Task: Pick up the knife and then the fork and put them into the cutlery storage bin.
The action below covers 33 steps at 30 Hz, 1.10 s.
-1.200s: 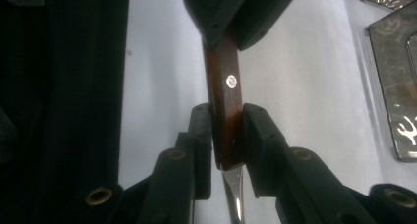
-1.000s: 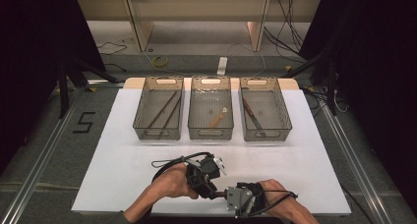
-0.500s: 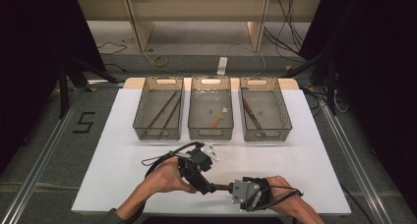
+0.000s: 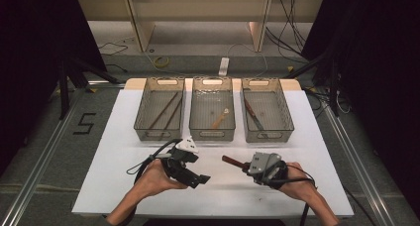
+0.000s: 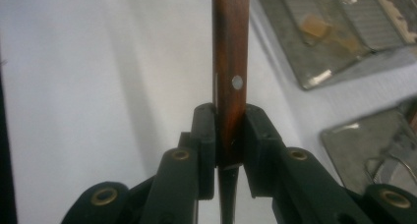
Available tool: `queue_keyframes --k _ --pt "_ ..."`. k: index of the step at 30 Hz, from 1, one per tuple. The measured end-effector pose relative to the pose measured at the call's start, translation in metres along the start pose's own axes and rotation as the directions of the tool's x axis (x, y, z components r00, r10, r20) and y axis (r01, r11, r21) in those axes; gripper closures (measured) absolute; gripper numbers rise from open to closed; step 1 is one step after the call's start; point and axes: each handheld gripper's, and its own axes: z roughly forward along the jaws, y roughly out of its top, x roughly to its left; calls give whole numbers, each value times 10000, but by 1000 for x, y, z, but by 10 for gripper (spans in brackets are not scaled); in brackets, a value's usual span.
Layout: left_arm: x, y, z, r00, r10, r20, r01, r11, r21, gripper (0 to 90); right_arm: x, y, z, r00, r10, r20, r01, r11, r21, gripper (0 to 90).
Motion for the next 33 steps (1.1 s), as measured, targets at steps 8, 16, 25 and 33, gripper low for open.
queue_keyframes --k 8,16,25,33 --pt "6 -12 -11 9985 -378 -399 351 9971 -675 182 -36 0 -8 9812 1911 262 -1907 9815 -180 776" --pt "11 -24 -19 9955 -746 -585 678 9914 -1115 181 -63 3 -10 9544 2982 148 -2976 9541 -341 775" --pt "11 -31 -19 9936 -763 -835 659 9905 -1209 170 -99 12 -12 9191 3915 449 -3895 9198 -476 775" --pt "10 -36 -22 9921 -817 -956 675 9875 -1427 164 -129 19 -11 8818 4650 787 -4596 8848 -772 775"
